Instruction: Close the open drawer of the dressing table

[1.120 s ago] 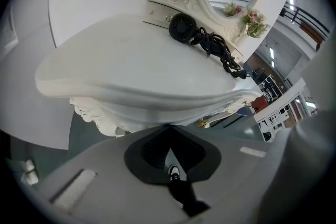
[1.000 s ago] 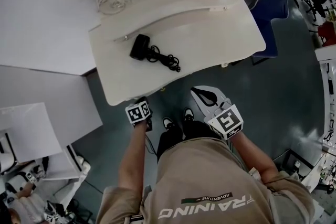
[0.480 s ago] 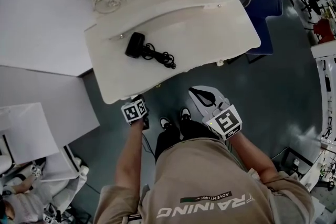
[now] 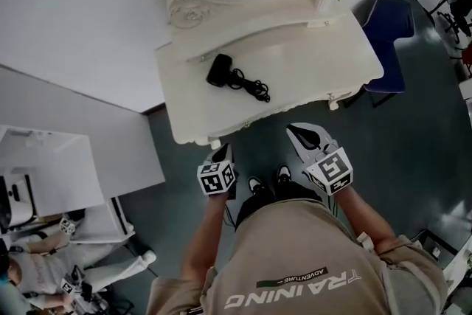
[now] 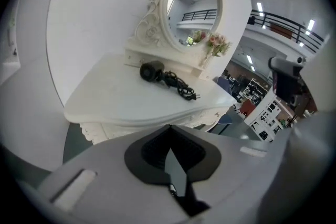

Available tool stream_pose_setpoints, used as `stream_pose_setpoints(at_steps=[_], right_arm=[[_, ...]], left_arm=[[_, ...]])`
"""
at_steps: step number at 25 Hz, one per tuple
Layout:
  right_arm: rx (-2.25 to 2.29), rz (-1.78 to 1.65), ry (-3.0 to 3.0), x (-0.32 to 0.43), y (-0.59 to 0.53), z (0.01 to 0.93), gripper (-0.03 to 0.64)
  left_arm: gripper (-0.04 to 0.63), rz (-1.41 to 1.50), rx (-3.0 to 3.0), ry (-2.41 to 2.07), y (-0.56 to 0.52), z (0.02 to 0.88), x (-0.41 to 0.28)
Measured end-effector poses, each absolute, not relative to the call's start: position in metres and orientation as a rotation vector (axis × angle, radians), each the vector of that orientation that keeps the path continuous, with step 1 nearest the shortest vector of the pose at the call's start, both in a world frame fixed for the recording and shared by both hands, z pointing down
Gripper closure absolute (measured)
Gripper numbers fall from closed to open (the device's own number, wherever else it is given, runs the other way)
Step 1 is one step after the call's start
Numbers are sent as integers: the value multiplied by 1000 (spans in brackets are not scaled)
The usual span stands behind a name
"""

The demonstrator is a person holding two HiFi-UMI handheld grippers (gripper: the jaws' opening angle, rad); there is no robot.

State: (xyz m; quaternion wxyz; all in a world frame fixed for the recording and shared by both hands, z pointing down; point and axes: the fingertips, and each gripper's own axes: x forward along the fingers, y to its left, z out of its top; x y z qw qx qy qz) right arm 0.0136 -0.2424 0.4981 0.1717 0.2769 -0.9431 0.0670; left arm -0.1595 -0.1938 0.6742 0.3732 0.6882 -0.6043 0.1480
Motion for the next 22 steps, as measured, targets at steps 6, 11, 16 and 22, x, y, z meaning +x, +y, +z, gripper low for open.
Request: stream_pose_setpoints(at_steps=[6, 11, 16, 22], right_arm=[[773, 170, -2726, 5, -238, 486, 615], [722, 126, -2780, -11, -231, 467, 615], [706, 65, -2826, -22, -231, 437, 615], [710, 62, -2888, -22, -239, 401, 615]], left_arm=[[577, 363, 1954, -1705, -199, 569, -160], [577, 304, 2082, -1796, -202, 497, -160], [577, 244, 2158, -1856, -206, 448, -159], [577, 164, 2192, -1955, -209, 404, -167]])
